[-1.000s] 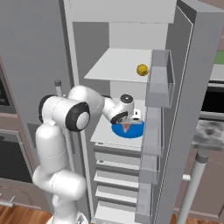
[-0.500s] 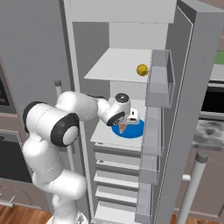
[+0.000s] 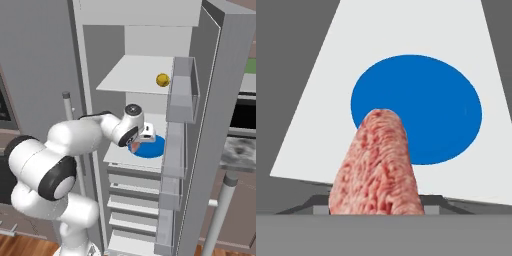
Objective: Transport the steak from the fridge to the microwave and turn on the microwave.
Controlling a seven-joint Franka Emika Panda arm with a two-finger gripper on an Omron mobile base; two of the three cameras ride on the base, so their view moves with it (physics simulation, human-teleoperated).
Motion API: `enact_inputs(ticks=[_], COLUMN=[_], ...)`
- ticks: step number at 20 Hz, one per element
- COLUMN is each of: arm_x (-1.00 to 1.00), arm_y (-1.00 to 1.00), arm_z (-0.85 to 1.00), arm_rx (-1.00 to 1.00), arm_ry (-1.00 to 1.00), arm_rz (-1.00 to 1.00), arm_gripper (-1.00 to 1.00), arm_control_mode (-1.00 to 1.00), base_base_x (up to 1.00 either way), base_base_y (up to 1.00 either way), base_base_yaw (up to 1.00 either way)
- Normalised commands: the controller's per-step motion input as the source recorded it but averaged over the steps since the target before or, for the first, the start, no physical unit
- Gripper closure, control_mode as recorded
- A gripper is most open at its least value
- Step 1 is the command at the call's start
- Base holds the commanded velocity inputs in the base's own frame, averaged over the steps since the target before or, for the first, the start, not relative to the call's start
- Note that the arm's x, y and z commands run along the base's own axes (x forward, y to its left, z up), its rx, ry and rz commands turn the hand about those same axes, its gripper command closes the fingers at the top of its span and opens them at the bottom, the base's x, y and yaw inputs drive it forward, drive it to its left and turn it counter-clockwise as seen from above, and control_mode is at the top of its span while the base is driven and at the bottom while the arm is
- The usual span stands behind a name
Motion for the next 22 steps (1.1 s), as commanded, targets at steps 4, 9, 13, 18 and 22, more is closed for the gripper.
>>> enact_inputs(ticks=[4, 9, 13, 18, 22], arm_x=[-0.49, -0.52, -0.52, -0.5, -0.46], arm_y=[0.13, 0.15, 0.15, 0.18, 0.21], arm_z=[0.37, 0.3, 0.25, 0.27, 0.2], arm_rx=[0.0, 0.0, 0.0, 0.0, 0.0], arm_ry=[0.0, 0.0, 0.0, 0.0, 0.0], arm_rz=[0.0, 0.0, 0.0, 0.0, -0.03], arm_gripper=[1.0, 1.0, 1.0, 1.0, 1.0], arm_control_mode=[-1.0, -1.0, -1.0, -1.0, -1.0], base_base_x=[0.0, 0.0, 0.0, 0.0, 0.0], base_base_y=[0.0, 0.0, 0.0, 0.0, 0.0], base_base_yaw=[0.0, 0.0, 0.0, 0.0, 0.0])
